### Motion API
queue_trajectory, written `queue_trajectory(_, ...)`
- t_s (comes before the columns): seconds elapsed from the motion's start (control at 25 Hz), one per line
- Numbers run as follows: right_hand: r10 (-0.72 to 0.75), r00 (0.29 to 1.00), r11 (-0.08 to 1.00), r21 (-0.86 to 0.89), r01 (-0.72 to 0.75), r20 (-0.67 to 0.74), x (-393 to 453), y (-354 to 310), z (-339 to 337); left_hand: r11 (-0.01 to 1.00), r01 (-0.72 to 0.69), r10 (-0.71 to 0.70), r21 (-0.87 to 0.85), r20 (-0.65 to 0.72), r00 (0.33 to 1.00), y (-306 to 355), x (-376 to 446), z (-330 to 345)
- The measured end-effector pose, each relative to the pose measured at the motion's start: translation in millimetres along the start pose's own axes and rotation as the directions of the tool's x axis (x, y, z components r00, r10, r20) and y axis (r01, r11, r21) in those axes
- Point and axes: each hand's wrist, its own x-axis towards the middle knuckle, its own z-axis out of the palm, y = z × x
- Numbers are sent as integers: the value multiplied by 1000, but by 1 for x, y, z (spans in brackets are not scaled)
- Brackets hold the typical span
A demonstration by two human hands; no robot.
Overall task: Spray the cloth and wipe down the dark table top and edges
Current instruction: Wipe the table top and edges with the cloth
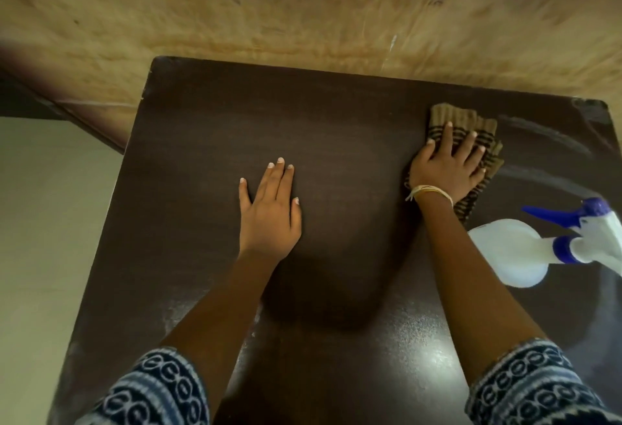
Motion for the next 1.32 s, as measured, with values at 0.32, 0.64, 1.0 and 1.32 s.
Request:
queue_trajectory(0.32, -600, 786, 794, -7, 608, 150, -161, -139, 51, 988, 154, -153, 32, -25, 988, -54, -71, -20)
queue_trajectory(0.64, -832, 532, 534, -31, 845, 159, -178, -88, 49, 985, 135, -142, 105, 57, 988, -74, -153, -10)
queue_trajectory(1.0, -159, 987, 987, 5, 159, 5, -192, 78, 8, 981, 172, -177, 87, 64, 982, -71, -213, -10)
queue_trajectory(1.32, -557, 825, 828, -12, 560, 93, -289, -24, 45, 983, 182, -182, 6, -47, 982, -75, -222, -2)
